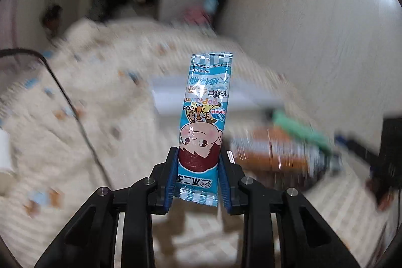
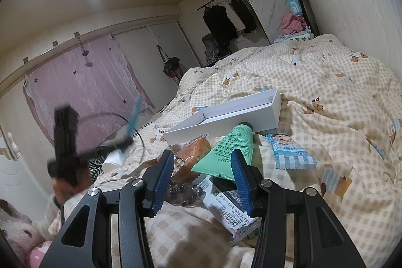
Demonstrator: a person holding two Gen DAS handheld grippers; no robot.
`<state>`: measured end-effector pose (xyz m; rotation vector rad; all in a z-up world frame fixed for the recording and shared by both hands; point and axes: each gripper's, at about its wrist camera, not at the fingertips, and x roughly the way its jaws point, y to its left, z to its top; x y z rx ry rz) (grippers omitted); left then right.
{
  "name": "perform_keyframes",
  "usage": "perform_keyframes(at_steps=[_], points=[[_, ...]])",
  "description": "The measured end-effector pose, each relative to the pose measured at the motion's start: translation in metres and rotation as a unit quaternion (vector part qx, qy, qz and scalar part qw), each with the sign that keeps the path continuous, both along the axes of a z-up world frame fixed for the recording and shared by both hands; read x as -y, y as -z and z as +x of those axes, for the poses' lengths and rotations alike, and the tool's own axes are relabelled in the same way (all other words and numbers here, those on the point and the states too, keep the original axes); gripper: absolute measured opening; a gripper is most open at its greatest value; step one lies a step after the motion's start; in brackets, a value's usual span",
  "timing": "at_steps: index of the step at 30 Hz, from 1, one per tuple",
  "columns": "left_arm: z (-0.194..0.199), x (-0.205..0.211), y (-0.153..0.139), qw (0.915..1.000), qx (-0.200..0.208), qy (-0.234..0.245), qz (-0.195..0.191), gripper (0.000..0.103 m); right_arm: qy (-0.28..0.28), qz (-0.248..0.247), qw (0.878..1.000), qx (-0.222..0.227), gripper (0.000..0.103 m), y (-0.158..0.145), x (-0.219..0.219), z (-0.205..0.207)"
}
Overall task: Organize objects
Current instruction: 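Hold the candy pack with the left gripper while the right gripper grasps the green tube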
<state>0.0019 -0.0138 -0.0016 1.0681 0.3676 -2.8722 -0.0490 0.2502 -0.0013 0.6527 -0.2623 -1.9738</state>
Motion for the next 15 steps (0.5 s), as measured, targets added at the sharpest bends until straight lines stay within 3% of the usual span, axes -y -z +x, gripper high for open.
perform_keyframes(at_steps=[2,6,9,12,15], points=[[-0.009,-0.003,0.010,0.9993,0.036,0.005,-0.008,0.033,0.002,-0.004,1.000,0.002,0.049,0.000,-0.002,-0.001],[0.001,-0.001,0.001,1.0000,-0.002,0.010,-0.001,0.033,0.007,-0.002,1.000,0.001,0.049,-0.001,-0.002,-0.001],[0.001,0.000,0.002,0.9999,0.006,0.009,0.003,0.033,-0.015,0.023,1.000,0.012,0.049,-0.007,0.007,-0.009],[0.002,-0.001,0.002,0.9999,0.011,0.010,0.008,0.033,-0.024,0.119,0.992,0.040,0.057,-0.018,0.035,-0.033],[0.000,0.001,0.003,0.9999,0.005,0.004,0.015,0.033,0.000,0.224,0.974,0.022,0.057,-0.021,0.071,-0.044]])
